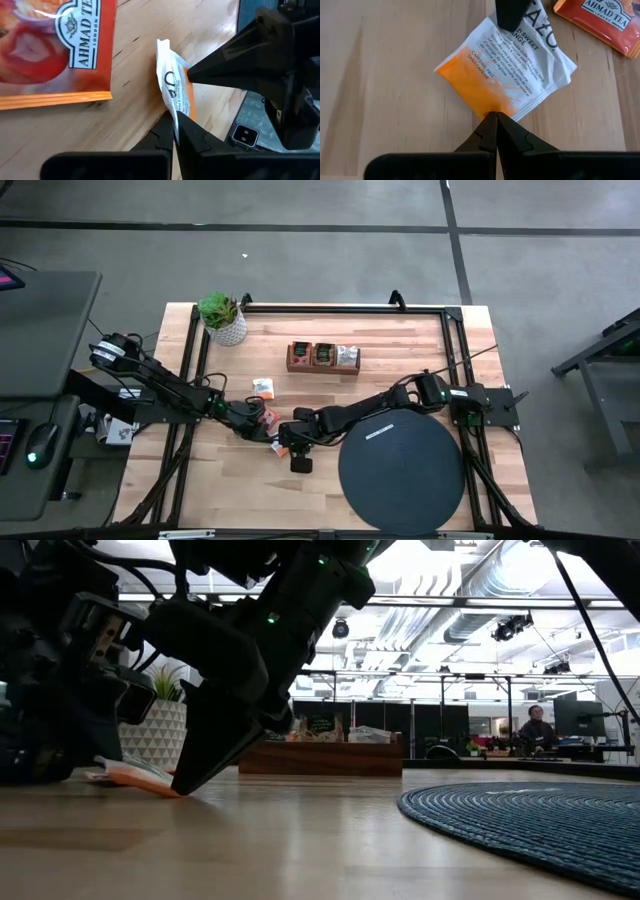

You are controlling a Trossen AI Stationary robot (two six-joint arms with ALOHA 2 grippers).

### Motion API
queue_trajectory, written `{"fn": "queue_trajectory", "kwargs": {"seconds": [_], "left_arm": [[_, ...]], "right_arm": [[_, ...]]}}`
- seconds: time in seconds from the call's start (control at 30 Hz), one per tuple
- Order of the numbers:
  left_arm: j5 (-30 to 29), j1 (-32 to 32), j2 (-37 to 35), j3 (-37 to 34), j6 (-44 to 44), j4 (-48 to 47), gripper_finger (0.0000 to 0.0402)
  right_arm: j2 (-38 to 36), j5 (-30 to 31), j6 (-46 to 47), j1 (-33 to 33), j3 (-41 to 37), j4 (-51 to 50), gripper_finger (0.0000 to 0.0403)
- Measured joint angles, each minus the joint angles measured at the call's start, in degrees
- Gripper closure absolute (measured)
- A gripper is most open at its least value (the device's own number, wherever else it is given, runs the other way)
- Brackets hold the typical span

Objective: Pick & Place Tea
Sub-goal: Put the white orange tea sachet into the right section of the wooden organizer

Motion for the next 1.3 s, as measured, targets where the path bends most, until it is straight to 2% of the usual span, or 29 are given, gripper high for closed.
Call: {"fn": "queue_trajectory", "kwargs": {"seconds": [0.33, 0.5, 0.73, 0.93, 1.07, 1.3], "left_arm": [[-1.8, 0.0, 0.0, 0.02, 7.63, -0.2, 0.0401], [-2.28, 0.0, 0.09, 1.55, 17.88, -1.74, 0.0401], [-4.37, 0.0, 0.2, 9.26, 31.36, -17.95, 0.0401], [-7.94, 0.0, 0.15, 15.06, 40.22, -27.83, 0.0401], [-11.37, 0.0, 0.17, 17.43, 42.61, -32.4, 0.0401], [-14.47, 0.01, -0.48, 19.48, 46.01, -37.15, 0.0401]], "right_arm": [[-2.56, -0.06, -0.8, -0.5, -0.12, 0.69, 0.0402], [-4.63, -0.24, -1.37, -1.5, -0.07, 0.27, 0.0402], [-7.16, -0.36, -1.58, -3.36, 0.02, -1.09, 0.0402], [-7.85, -4.94, -0.09, -5.38, 0.02, -1.97, 0.0397], [-7.85, -6.77, 0.74, -6.28, 0.02, -2.86, 0.036], [-7.85, -7.4, 1.07, -7.61, 0.07, -4.41, 0.0257]]}}
